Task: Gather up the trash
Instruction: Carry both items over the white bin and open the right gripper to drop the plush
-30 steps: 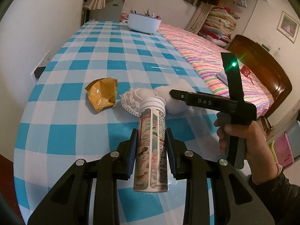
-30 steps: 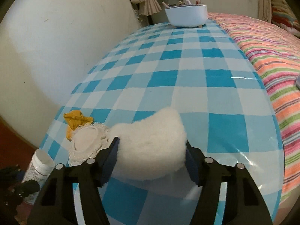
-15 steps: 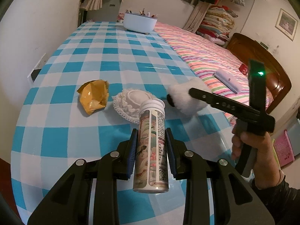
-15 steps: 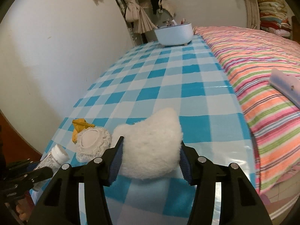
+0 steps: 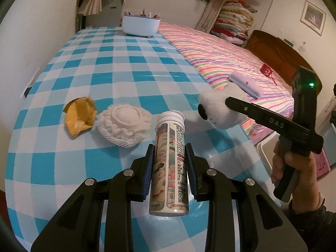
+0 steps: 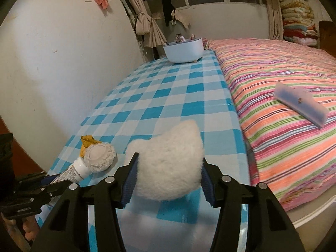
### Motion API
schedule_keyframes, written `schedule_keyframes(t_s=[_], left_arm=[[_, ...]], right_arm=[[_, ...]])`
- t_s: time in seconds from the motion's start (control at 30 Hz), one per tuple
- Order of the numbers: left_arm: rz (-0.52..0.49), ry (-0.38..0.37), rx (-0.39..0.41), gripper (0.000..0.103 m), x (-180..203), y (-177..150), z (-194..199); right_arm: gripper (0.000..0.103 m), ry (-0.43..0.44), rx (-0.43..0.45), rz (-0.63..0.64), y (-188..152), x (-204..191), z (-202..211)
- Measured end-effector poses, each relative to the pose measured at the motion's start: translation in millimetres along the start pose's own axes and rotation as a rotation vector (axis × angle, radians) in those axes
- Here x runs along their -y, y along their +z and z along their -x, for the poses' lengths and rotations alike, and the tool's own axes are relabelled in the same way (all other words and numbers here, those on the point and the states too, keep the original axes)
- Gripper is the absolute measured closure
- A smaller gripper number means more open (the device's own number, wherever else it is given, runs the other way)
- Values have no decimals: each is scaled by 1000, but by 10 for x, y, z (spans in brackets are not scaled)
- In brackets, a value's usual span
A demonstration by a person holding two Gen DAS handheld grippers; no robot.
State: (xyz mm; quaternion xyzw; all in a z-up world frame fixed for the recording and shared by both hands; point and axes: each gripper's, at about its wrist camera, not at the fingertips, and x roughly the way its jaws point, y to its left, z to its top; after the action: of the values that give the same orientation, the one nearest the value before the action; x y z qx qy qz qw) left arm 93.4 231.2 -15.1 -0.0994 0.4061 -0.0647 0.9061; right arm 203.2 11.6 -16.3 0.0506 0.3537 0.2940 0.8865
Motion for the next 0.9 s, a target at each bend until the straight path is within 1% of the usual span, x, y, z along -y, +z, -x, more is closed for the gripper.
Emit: schedule_keyframes(t_s=[0.33,0.4,0.63,0.9], left_arm=[[-51,-45,-14,74,370,68,-133],[-70,-56,-17,74,480,75,-165],[-120,-102,-28,74,844,84,-259],[-186,-169,-47,74,1357,66,-386]], right_arm=[[51,-55,36,0,-191,282,454],[51,-58,39,-2,-203,316,486],[51,-99,63,-34,-329,612,786],[51,-182,126,-97,-590,989,1299]])
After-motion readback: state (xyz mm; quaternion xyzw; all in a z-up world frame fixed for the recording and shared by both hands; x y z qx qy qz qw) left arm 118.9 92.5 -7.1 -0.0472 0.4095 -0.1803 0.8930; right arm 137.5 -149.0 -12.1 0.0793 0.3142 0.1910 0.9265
